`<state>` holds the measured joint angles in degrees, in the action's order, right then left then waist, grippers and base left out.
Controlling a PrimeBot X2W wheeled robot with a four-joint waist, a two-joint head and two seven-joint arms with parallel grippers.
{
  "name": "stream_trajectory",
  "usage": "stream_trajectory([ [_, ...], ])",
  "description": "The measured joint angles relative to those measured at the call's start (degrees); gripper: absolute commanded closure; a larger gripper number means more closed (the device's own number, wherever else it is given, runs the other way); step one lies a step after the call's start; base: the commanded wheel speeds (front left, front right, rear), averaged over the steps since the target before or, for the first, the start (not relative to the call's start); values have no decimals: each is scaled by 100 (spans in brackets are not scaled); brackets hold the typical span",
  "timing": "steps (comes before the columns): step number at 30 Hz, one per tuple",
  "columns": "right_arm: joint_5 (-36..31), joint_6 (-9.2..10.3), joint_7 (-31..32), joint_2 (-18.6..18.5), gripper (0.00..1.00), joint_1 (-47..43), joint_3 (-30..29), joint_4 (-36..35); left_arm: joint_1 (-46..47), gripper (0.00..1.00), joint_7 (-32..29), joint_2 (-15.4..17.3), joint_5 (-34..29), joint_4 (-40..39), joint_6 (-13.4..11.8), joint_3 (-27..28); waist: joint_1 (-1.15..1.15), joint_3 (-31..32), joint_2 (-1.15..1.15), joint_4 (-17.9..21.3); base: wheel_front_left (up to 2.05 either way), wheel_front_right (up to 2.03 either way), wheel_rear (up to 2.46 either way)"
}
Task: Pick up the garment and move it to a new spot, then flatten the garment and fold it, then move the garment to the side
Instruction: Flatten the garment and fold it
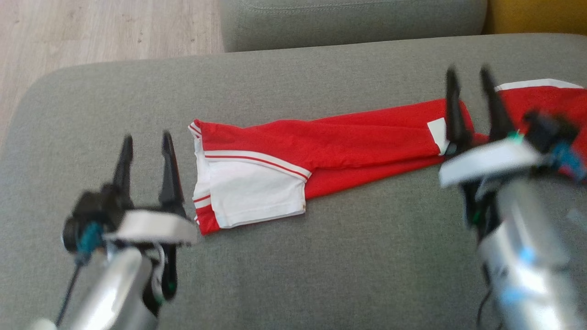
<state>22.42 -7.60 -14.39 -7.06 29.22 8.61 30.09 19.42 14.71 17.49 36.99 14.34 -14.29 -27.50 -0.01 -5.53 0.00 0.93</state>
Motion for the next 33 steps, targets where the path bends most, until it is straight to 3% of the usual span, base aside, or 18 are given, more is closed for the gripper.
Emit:
stream_trajectory([
  [3, -460, 0, 0, 310, 0, -905, -241, -416, -472, 0, -1, -352, -346, -11, 176, 394, 0, -5, 0, -20, 0, 0, 0],
  [6, -641, 0, 1, 356, 0, -1504, -331, -587, -788, 0, -1, -659, -636, -27, 421, 757, -1, -9, 0, -49, 0, 0, 0],
  [14, -831, 0, 1, 376, 0, -1416, -504, -715, -756, 0, -1, -967, -1241, 142, 956, 1241, 0, -245, 0, -157, 0, 0, 0],
  [24, -1689, 0, 318, 401, 0, -82, -1947, 621, -326, 0, -1, -1299, -1646, 464, 1456, 1485, 2, -898, 0, -355, 0, 0, 0],
  [33, -2871, 0, 593, 410, 0, 521, -3403, 1915, -63, 0, 0, -1449, -1876, 593, 1685, 1666, 2, -1219, 0, -572, 0, 0, 0],
])
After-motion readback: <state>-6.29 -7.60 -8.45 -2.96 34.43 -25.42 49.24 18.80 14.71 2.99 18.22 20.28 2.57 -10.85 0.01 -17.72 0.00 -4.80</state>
